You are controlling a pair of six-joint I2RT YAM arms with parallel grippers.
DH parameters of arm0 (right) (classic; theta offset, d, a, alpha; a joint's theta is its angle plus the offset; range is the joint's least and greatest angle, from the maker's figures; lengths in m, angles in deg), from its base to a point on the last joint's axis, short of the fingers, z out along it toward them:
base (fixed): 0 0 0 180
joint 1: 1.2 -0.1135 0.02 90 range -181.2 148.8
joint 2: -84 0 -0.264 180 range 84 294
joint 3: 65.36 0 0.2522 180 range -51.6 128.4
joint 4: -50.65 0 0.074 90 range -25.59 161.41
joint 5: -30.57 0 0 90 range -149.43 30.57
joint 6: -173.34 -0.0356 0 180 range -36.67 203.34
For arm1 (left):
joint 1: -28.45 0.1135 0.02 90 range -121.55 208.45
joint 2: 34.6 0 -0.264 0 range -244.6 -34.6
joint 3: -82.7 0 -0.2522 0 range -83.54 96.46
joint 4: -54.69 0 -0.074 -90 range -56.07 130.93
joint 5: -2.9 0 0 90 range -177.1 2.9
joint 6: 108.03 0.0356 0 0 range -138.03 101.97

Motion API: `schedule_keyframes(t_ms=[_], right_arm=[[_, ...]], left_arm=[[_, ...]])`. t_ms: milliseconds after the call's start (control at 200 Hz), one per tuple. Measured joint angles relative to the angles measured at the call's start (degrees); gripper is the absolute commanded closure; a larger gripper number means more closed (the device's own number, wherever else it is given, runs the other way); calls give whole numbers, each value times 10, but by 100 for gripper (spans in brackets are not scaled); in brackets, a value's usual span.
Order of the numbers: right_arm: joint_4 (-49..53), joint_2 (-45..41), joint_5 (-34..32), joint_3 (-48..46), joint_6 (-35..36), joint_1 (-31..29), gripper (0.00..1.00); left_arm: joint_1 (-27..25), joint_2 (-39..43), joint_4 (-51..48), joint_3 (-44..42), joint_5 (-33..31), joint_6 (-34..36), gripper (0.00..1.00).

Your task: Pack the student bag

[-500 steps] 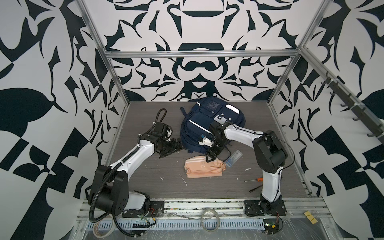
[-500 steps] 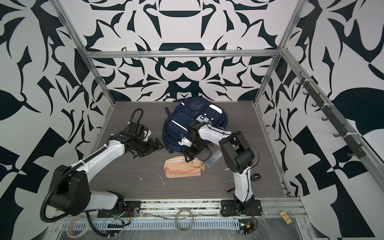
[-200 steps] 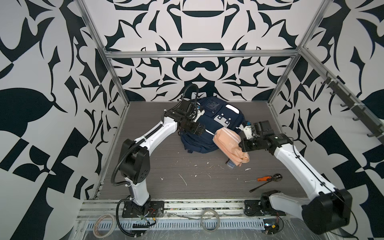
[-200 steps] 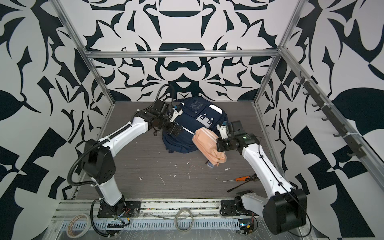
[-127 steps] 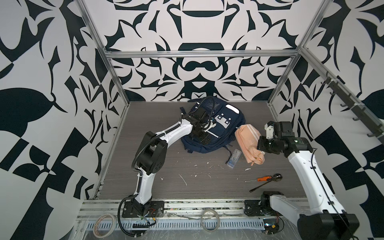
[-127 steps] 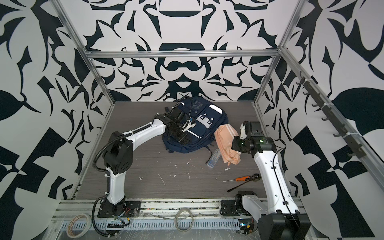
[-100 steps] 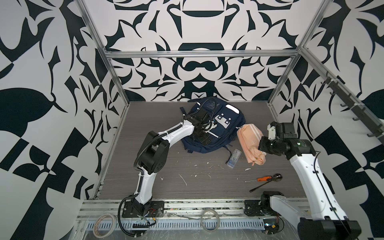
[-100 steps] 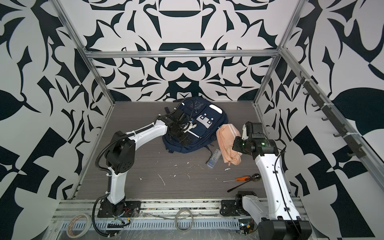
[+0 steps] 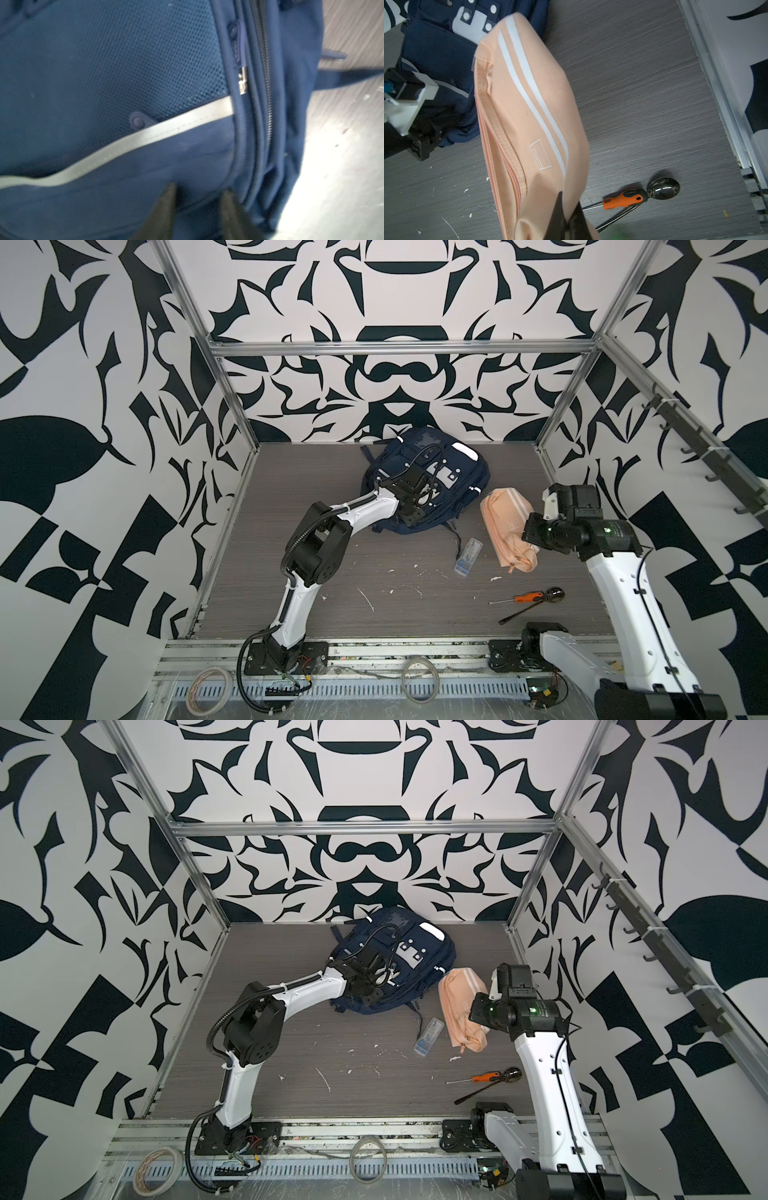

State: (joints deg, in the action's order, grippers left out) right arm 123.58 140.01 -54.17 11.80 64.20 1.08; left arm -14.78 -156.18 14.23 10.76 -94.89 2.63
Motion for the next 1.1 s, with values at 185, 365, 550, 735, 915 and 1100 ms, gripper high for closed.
schedule_keyframes(t_ms=[185,365,550,735,915,1100], right_arm=[[5,-9,-1,-2,0,3,100],[5,-32,-2,-22,-1,3,100],[-1,-44,9,-62,-27,3,100],[-52,-62,59,-124,-114,3,100],[-151,-49,132,-171,-228,2,100],[-218,-21,164,-169,-325,-30,100]], left_arm=[[-2,-1,-14,19,1,5,100],[1,-1,-45,52,19,-10,100],[21,-1,-118,157,75,-94,100],[56,-1,-187,309,127,-237,100],[59,-15,-259,385,160,-344,100],[46,-32,-289,401,186,-410,100]])
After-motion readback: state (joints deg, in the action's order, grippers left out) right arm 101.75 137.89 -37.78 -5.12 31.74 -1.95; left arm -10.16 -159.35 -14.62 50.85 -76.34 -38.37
